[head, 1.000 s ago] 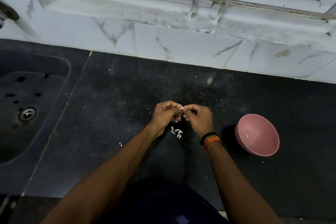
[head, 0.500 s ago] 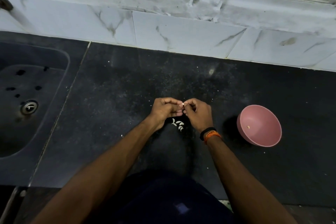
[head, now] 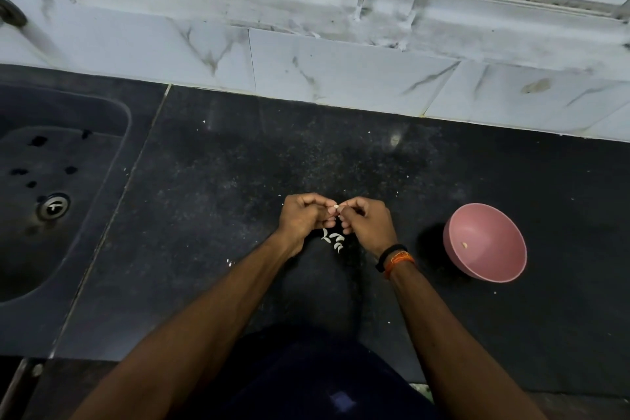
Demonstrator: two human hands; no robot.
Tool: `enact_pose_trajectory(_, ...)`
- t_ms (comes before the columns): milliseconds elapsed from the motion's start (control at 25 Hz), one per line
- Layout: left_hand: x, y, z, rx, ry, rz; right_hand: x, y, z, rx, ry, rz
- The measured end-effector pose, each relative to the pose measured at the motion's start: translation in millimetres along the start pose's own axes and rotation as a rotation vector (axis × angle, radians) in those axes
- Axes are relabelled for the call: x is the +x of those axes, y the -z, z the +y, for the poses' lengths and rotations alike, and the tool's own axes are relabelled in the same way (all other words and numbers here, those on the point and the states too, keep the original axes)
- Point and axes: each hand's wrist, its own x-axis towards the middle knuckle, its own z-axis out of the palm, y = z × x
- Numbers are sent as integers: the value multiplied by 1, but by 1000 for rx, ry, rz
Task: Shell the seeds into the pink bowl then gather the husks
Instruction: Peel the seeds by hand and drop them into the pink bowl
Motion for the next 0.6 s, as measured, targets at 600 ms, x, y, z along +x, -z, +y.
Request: enact_pose_trajectory(600,-2,11,-8,18,-99,31,6,-8,-8,131,-160,-85)
